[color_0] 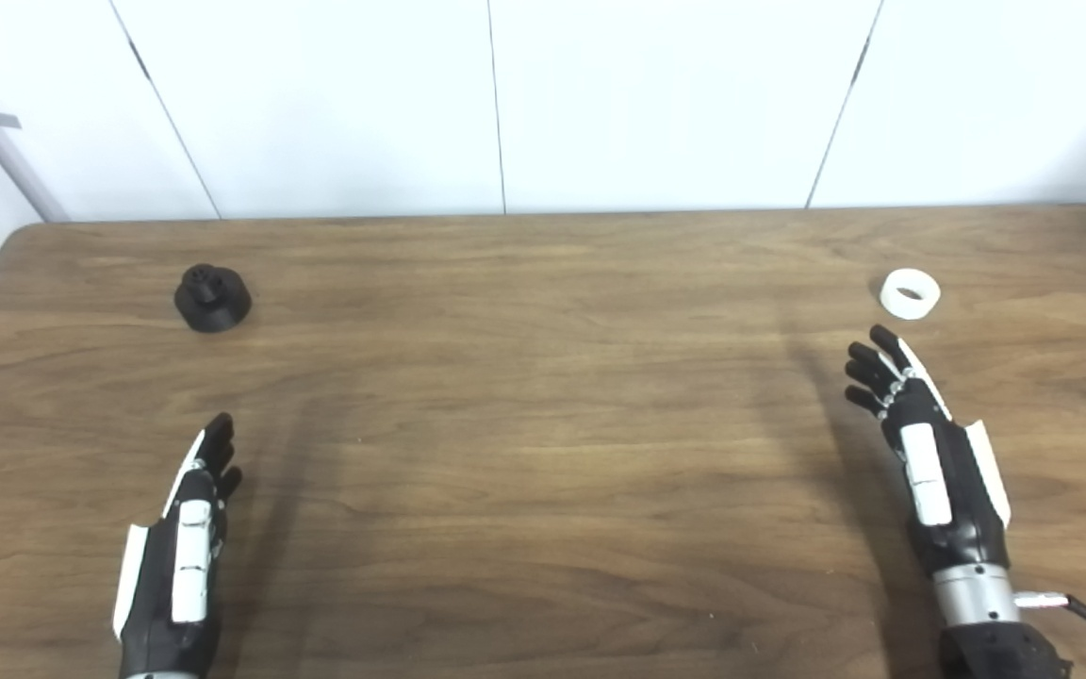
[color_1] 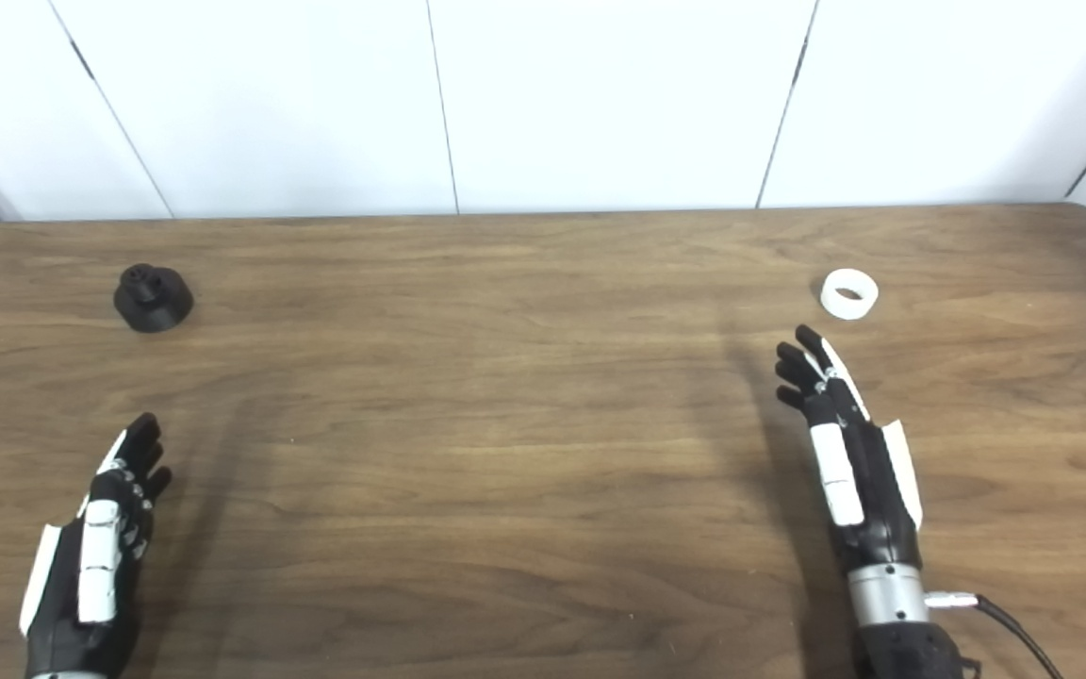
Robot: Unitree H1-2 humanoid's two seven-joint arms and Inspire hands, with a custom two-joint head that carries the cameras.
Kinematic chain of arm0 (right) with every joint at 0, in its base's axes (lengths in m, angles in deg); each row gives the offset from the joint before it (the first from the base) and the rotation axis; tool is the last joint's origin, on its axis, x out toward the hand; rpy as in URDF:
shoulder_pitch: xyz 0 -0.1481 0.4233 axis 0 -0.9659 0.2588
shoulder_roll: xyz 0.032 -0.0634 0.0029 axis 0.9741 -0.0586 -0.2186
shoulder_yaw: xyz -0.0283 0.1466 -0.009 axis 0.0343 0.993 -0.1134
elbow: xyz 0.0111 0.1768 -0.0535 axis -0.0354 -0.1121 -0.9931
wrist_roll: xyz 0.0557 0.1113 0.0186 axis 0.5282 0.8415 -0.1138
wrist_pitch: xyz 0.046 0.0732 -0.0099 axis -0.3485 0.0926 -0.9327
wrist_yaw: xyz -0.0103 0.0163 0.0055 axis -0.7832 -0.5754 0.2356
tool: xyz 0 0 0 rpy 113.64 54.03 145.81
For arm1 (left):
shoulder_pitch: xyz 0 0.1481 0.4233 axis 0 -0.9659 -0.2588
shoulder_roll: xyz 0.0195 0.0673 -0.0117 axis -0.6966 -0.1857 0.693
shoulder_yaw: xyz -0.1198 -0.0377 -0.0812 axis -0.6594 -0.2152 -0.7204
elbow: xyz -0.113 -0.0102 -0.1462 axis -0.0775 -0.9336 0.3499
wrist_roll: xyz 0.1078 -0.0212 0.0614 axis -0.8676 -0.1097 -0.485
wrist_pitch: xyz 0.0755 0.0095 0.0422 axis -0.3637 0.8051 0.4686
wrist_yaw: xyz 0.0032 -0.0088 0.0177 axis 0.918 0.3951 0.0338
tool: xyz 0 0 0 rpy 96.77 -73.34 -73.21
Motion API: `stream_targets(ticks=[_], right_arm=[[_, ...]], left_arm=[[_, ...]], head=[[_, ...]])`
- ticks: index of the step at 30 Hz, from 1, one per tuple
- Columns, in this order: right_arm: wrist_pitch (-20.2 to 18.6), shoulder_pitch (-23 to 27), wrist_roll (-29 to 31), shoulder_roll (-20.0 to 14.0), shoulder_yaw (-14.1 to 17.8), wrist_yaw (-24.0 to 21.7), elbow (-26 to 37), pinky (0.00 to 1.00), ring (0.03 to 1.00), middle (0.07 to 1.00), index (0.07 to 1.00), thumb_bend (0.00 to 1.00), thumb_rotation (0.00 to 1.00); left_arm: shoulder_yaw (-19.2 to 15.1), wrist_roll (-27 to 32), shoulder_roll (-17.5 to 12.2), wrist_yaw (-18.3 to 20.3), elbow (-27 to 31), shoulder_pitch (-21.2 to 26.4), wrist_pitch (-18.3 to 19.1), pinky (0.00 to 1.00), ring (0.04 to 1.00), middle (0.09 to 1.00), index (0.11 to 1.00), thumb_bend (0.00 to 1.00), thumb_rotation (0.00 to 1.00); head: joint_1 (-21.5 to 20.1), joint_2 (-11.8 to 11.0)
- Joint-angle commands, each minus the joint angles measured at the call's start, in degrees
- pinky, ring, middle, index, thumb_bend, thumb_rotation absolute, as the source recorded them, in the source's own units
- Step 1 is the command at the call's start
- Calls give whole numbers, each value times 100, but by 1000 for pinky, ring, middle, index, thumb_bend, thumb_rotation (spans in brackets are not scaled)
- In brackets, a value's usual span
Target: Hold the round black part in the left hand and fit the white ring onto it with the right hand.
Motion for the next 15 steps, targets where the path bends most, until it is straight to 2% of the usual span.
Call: stream_targets(ticks=[1, 12, 15], right_arm=[[89, -193, 75, 162, -100, 42, -252, 836, 870, 881, 919, 544, 1000], [39, -200, 60, 165, -100, 47, -228, 835, 876, 883, 920, 558, 1000], [37, -212, 42, 152, -93, 52, -226, 836, 877, 884, 921, 564, 1000]], left_arm=[[-4, -55, -73, -2, 11, 30, -85, 1000, 1000, 982, 964, 455, 1000], [-9, -62, -60, -18, -3, 25, -94, 1000, 1000, 983, 966, 461, 1000], [7, -61, -58, -6, 0, 21, -93, 1000, 1000, 983, 963, 468, 1000]], head=[[-7, 4], [17, -12], [136, -69]])
